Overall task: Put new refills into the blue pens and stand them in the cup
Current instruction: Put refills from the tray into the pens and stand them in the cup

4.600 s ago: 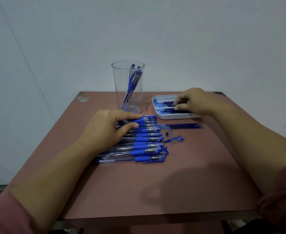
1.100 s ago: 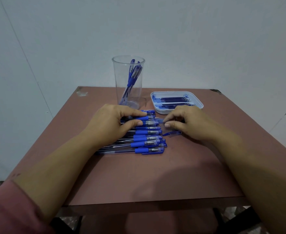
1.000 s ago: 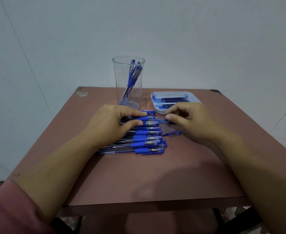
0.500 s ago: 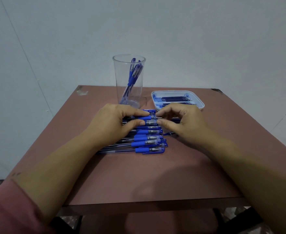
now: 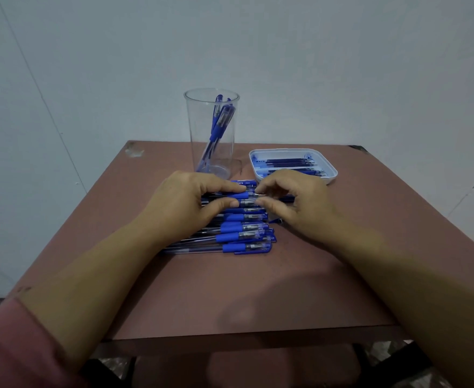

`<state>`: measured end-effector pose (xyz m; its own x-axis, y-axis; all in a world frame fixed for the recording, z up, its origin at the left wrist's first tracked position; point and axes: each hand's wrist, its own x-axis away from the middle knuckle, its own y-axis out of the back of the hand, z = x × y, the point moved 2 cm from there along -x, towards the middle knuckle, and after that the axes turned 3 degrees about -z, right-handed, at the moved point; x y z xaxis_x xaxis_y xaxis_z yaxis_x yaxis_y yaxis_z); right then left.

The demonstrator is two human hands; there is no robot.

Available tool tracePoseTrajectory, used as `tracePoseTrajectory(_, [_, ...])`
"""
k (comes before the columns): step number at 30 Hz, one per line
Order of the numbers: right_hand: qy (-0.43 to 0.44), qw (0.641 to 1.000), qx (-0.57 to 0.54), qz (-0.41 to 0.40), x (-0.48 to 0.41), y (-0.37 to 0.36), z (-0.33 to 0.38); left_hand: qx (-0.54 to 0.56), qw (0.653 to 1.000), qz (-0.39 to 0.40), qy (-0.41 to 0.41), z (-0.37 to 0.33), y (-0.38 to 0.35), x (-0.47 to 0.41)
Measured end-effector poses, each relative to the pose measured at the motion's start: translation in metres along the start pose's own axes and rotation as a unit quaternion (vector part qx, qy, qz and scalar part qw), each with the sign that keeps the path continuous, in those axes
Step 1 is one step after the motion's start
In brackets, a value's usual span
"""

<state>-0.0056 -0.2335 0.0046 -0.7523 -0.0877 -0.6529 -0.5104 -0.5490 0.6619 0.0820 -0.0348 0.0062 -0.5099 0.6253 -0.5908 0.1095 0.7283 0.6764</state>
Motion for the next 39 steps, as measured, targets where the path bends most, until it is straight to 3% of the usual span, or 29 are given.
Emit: tracePoseTrajectory(39, [0.012, 0.999, 0.04, 0.01, 0.0004, 0.0, 0.002, 0.005, 1.0, 0.001, -0.011, 0.0013, -0.0027, 0.0003])
